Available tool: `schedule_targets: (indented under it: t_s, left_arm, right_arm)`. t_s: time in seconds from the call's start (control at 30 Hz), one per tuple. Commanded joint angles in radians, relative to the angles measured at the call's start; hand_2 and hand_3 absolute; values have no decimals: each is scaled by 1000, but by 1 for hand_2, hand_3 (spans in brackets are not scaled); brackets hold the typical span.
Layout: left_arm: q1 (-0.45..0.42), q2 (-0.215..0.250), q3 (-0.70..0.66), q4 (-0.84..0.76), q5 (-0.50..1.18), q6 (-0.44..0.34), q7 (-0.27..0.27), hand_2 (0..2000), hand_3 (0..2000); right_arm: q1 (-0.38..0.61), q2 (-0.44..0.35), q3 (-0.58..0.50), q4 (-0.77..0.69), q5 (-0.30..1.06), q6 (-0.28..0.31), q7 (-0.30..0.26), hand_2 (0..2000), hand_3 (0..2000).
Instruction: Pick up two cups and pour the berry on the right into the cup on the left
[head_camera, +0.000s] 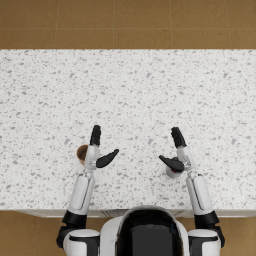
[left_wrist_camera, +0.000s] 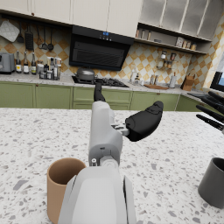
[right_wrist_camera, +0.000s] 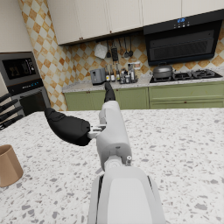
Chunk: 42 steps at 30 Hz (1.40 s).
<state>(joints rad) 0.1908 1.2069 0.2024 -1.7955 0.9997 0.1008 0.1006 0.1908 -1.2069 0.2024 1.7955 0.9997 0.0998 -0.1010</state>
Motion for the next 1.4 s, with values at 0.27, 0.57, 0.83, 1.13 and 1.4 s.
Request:
schedule_targets:
  t_s: [0.27, 0.57, 0.83, 1.13, 1.4]
  left_arm:
    - [0, 0, 0, 0, 0, 0, 0, 0, 0]
    - [-10, -3, 4, -5, 0, -29, -28, 0, 0]
    - [-111, -15, -137, -64, 156, -96, -96, 0, 0]
    - [-276, -8, -297, -114, 373, -101, -100, 0, 0]
    - [-367, 18, -345, -78, 507, -101, -101, 0, 0]
  right_arm:
    - [0, 0, 0, 0, 0, 0, 0, 0, 0]
    - [-3, -1, 17, 10, 0, -28, 29, 0, 0]
    - [-140, 40, -68, 127, 156, -95, 96, 0, 0]
    - [-334, 79, -180, 217, 347, -99, 101, 0, 0]
    - [-423, 84, -172, 166, 361, -100, 101, 0, 0]
